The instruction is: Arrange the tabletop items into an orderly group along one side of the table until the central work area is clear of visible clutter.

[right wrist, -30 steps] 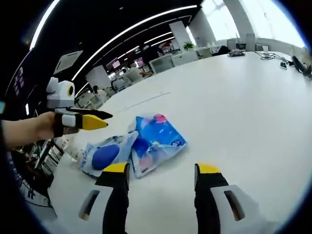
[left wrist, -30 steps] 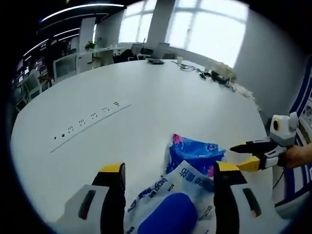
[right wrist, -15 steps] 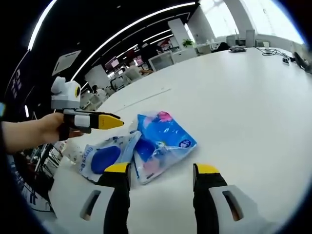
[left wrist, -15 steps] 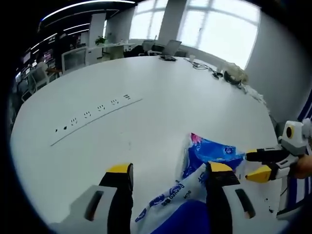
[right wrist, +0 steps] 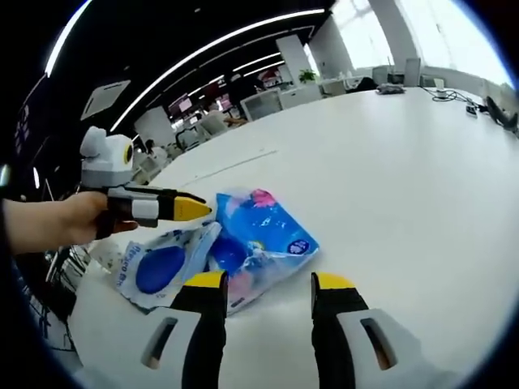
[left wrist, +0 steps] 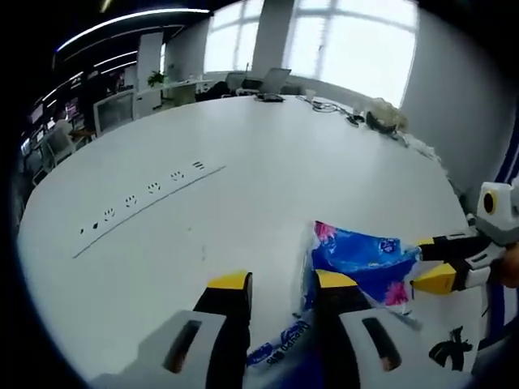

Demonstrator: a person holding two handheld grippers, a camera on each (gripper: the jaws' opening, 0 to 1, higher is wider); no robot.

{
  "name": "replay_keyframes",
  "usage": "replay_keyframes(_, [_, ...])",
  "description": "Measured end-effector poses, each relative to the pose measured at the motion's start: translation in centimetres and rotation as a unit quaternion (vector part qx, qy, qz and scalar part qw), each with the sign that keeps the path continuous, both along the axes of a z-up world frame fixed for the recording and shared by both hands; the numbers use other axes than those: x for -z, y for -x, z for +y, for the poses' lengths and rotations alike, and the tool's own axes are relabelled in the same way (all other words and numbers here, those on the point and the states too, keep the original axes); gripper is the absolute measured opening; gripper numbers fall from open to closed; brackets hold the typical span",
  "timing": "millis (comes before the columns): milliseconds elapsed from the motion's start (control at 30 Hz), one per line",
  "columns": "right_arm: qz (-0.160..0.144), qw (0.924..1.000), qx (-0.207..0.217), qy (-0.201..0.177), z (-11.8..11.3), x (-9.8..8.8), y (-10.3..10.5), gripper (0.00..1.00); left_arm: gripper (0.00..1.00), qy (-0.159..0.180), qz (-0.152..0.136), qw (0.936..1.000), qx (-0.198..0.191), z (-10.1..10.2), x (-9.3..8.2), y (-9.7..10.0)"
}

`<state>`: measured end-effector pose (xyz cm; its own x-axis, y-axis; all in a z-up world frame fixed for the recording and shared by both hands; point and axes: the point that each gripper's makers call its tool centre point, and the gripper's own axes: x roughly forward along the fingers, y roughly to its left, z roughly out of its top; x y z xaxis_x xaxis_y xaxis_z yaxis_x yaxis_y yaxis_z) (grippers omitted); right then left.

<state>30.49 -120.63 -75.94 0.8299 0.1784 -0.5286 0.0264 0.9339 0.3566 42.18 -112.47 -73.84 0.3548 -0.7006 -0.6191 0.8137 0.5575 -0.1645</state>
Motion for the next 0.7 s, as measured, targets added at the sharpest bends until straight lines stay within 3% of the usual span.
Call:
replay_keyframes(133, [-0.004,1.0000,0.000,0.005,-0.1,-0.2,-0.2,0.34,0.18,0.006,-0.009,0.9998,0.016,-1.0,0.0,0.0])
replay_keyframes(233, [-0.009,0.9999,0.005,0.008,-0.3,-0.3,-0.5,0.28,0.05,0.008,-0.009,0.9996,0.026,-1.1,0.3,0.3])
replay_keyframes(433, [-0.020,0.9994,0.005,0.027,-0.5,-0.8,-1.2,0.19,0.02,0.002,-0.039,0.9984,0.041,-1.3,-0.1,0.5])
replay_keyframes(533, [-0.027,0.9988,0.003,0.041,-0.6,-1.4,-1.3,0.09,0.01,0.012,-0.048,0.9979,0.042,-1.7,-0.6,0.2])
replay_keyframes(600, [-0.032,0.9968,-0.010,0.073,-1.1,-1.7,-1.5,0.02,0.01,0.019,-0.055,0.9976,0.038,-2.1,-1.1,0.1])
replay_keyframes(700, [-0.032,0.9962,0.011,0.080,-2.1,-2.4,-1.4,0.00,0.01,0.035,-0.056,0.9974,0.028,-2.5,-2.0,0.0])
